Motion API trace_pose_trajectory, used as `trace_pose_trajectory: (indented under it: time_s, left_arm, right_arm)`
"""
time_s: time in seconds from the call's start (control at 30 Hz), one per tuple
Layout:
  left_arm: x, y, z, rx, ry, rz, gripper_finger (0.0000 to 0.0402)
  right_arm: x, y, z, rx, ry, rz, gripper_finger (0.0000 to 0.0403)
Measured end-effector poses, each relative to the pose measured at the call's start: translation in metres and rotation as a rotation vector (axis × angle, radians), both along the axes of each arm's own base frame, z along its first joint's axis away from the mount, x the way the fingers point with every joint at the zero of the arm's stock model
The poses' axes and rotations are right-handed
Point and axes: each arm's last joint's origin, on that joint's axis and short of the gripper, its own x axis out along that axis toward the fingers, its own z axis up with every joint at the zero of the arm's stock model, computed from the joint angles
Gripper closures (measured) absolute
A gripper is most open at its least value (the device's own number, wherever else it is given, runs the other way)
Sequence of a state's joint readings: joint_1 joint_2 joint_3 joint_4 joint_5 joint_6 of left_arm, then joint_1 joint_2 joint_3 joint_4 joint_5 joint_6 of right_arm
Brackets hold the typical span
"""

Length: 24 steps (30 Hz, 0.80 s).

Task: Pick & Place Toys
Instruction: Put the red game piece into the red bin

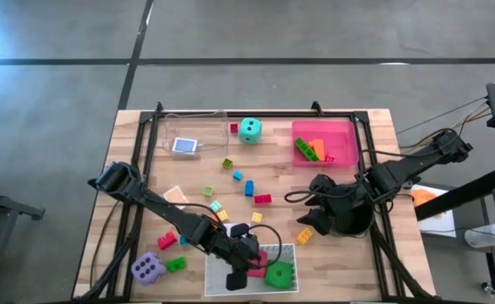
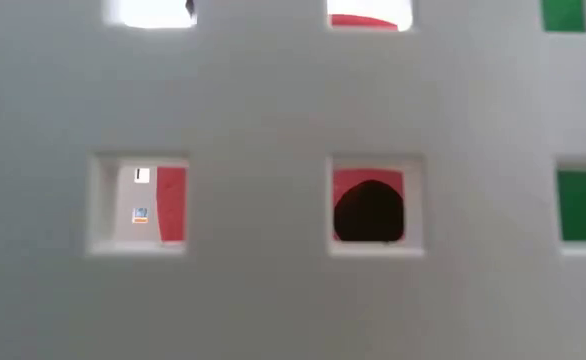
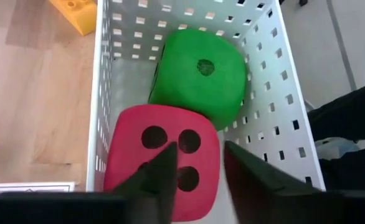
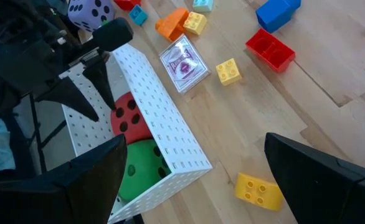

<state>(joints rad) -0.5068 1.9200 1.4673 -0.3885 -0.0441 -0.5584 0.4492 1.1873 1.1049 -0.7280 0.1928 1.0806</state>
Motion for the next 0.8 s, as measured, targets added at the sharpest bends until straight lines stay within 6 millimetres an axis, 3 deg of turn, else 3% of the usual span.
trace_pose_trajectory:
  time_s: [0.1,0.17,0.27,0.4,0.6,0.8]
  left_arm:
    - [0.0,0.0,0.0,-0.023,0.011,0.028,0.0365]
    - [0.0,0.002,0.002,-0.057,0.026,0.073,0.039]
    - [-0.002,0.005,0.011,-0.099,0.026,0.119,0.0393]
    - [-0.011,0.013,0.036,-0.116,-0.028,0.167,0.0399]
    - [-0.041,0.033,0.078,-0.077,-0.051,0.28,0.0398]
    - [-0.074,0.054,0.095,0.065,0.03,0.348,0.0398]
  right_arm:
    - [0.0,0.0,0.0,-0.004,-0.001,0.004,0.0034]
    - [0.0,0.0,0.0,-0.005,-0.001,0.005,0.0034]
    - [0.0,0.0,0.0,-0.005,-0.001,0.005,0.0034]
    - [0.0,0.0,0.0,-0.006,-0.003,-0.002,0.0034]
    - [0.006,-0.005,0.0,-0.012,-0.024,-0.029,0.0034]
    - [0.011,-0.016,0.001,-0.044,-0.043,-0.072,0.0034]
